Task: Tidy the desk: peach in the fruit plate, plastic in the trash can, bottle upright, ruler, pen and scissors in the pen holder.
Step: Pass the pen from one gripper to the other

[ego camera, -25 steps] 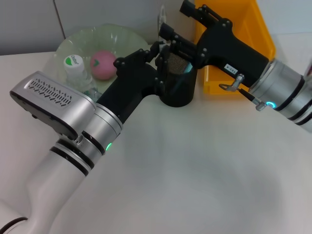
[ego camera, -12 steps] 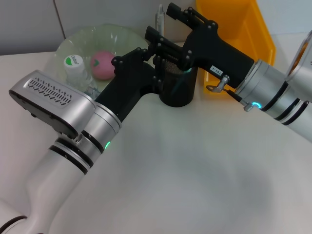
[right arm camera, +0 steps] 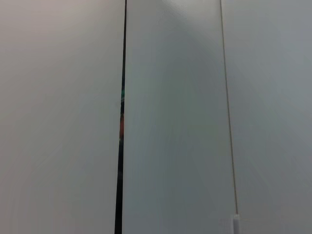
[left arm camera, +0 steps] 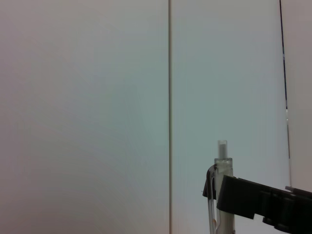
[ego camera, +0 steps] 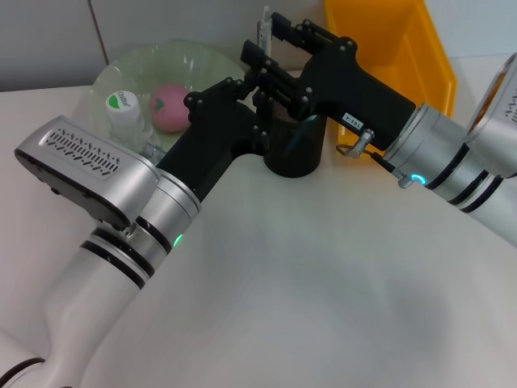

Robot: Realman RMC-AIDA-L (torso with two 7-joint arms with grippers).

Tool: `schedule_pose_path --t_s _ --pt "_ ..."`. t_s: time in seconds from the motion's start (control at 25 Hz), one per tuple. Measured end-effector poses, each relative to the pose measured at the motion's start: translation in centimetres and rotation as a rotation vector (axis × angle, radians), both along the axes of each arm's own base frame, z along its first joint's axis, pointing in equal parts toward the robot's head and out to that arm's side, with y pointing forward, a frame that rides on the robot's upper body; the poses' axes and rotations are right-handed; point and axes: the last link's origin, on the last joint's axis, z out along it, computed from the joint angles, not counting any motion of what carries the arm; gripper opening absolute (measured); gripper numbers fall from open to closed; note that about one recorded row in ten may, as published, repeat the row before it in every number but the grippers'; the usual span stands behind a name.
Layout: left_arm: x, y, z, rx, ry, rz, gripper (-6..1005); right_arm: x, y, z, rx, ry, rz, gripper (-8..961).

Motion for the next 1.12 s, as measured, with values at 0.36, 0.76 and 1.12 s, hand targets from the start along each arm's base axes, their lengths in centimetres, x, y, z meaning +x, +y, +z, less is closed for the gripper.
schedule_pose_path --t_s 0.36,0.76,1.12 --pt "0.02 -0.09 -0.05 -0.001 0.001 -0.004 153 -0.02 0.13 -0.07 0.000 -0.002 -0.007 352" --pt "-0.09 -0.16 -0.04 -0.001 0.000 -0.001 154 0.00 0.17 -0.06 0.008 0.007 -0.018 344" --pt "-0.10 -0.15 -0.09 -0.003 0.003 0.001 154 -0.05 0.12 -0.13 0.011 0.022 -0.027 207"
